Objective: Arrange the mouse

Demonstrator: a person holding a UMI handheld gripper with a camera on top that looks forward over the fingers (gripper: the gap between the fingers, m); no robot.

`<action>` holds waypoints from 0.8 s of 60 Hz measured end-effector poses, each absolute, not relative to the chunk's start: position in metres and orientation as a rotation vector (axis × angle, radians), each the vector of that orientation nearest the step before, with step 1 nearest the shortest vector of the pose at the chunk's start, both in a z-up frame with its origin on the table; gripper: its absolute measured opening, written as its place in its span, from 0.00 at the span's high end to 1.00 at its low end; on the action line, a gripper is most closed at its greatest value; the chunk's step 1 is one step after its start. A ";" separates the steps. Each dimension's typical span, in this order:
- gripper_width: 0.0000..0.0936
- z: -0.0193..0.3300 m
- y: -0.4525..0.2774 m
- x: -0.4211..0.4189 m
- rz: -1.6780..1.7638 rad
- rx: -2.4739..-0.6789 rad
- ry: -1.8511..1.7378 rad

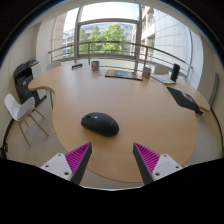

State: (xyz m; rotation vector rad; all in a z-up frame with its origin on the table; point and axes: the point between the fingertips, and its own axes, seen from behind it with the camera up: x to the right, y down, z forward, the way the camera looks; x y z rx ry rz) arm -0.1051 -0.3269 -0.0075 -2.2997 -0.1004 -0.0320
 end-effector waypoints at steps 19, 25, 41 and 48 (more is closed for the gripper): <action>0.10 -0.012 -0.228 -0.119 -0.074 -2.277 -0.097; 0.10 -0.012 -0.207 -0.114 -0.088 -2.275 -0.059; 0.50 -0.016 -0.190 -0.122 -0.035 -2.295 0.047; 0.57 -0.017 -0.189 -0.125 -0.035 -2.328 0.050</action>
